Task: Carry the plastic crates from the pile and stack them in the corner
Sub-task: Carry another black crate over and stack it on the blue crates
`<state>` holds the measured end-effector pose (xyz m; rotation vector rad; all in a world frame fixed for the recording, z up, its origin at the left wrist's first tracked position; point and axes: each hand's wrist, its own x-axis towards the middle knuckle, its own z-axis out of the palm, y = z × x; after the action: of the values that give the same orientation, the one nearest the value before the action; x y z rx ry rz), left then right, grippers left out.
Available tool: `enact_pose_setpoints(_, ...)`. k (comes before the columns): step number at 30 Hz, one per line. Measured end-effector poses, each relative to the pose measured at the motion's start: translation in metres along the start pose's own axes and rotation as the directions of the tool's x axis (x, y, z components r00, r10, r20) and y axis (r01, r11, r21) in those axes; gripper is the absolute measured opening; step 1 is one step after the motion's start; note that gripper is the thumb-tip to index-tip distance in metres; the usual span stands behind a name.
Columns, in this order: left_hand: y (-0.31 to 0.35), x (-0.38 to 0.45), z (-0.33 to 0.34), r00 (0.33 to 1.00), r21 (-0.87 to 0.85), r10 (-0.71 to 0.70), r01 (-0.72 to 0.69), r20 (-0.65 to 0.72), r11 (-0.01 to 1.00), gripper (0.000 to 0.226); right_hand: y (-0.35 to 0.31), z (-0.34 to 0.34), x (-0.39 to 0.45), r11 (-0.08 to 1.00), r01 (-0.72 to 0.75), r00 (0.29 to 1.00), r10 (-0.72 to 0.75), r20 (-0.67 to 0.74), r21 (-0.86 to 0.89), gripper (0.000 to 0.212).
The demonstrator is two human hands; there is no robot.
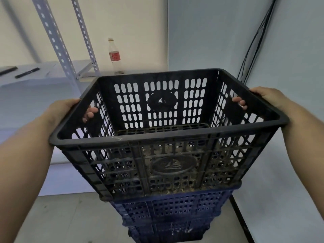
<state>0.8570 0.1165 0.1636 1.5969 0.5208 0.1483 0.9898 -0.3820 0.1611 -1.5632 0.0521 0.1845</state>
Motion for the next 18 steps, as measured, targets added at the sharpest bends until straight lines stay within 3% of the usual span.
enact_pose_setpoints(9, 0.009, -0.025, 0.008, 0.995, 0.060, -0.016, 0.022, -0.100, 0.998, 0.031, -0.012, 0.009, -0.011, 0.999, -0.033, 0.999, 0.033, -0.005, -0.010, 0.036)
enact_pose_setpoints(11, 0.013, -0.025, 0.009, 0.991, 0.233, 0.010, 0.022, -0.137, 0.972, 0.030, -0.012, 0.007, -0.009, 0.997, -0.047, 0.999, 0.047, -0.010, -0.058, 0.037)
enact_pose_setpoints(13, 0.020, -0.024, 0.012, 0.988, 0.510, 0.051, 0.030, -0.143, 0.860, 0.028, -0.015, 0.006, -0.009, 0.978, -0.044, 0.999, 0.038, -0.034, -0.203, 0.035)
enact_pose_setpoints(15, 0.028, -0.019, 0.017, 0.978, 0.722, 0.148, 0.003, -0.146, 0.692, 0.028, -0.023, 0.009, -0.011, 0.844, 0.001, 0.997, -0.039, -0.061, -0.536, 0.028)
enact_pose_setpoints(17, 0.036, -0.020, 0.022, 0.962, 0.827, 0.224, 0.005, -0.158, 0.562, 0.037, -0.037, 0.017, -0.013, 0.569, 0.052, 0.989, -0.143, -0.037, -0.820, 0.023)
enact_pose_setpoints(18, 0.036, -0.019, 0.024, 0.959, 0.866, 0.250, -0.011, -0.132, 0.500, 0.044, -0.042, 0.023, -0.015, 0.470, 0.076, 0.986, -0.165, -0.003, -0.879, 0.027)
